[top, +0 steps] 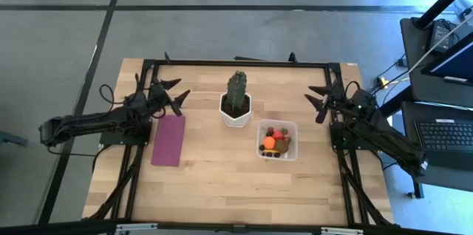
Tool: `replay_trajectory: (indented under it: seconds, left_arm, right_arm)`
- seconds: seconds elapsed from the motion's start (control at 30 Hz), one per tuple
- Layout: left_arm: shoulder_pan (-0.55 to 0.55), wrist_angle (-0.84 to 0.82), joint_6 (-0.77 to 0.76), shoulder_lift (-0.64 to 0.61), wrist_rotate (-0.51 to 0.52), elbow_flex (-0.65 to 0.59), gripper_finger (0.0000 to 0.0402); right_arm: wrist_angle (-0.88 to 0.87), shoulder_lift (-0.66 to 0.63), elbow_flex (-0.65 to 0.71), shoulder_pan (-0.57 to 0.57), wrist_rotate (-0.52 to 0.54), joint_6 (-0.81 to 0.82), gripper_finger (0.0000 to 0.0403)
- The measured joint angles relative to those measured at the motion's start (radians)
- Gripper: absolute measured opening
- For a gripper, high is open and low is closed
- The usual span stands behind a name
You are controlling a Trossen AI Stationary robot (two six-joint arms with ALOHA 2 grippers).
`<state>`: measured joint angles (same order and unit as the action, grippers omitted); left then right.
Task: Pick and placing Produce into tupperware
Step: Return to Home Position
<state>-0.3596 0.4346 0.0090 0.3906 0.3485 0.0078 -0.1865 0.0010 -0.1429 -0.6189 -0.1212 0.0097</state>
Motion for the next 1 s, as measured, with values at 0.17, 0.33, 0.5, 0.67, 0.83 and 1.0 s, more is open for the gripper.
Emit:
replay_trajectory:
  seconds: [0.17, 0.33, 0.5, 0.67, 0.83, 1.0]
  left_arm:
    - [0.0, -0.066, -0.005, -0.057, 0.0, 0.0, 0.0298]
    - [0.0, -0.069, -0.005, -0.131, 0.0, 0.0, 0.0298]
    - [0.0, -0.153, 0.0, -0.215, 0.001, 0.0, 0.0298]
    - [0.0, -0.244, -0.008, -0.288, 0.001, 0.0, 0.0298]
    - [0.0, -0.266, -0.008, -0.341, 0.001, 0.0, 0.0298]
    - [0.0, -0.268, -0.008, -0.354, 0.001, 0.0, 0.0298]
  right_arm:
    - [-0.092, 0.0, -0.089, 0.0, 0.0, -0.02, 0.0188]
    - [-0.087, 0.0, -0.101, 0.0, 0.0, -0.045, 0.0188]
    - [-0.091, 0.0, -0.099, 0.0, 0.0, -0.049, 0.0188]
    - [-0.085, 0.0, -0.098, 0.0, 0.0, -0.073, 0.0188]
    - [-0.055, 0.0, -0.098, 0.0, -0.001, -0.094, 0.0188]
    - [-0.023, 0.0, -0.097, 0.0, -0.001, -0.106, 0.0188]
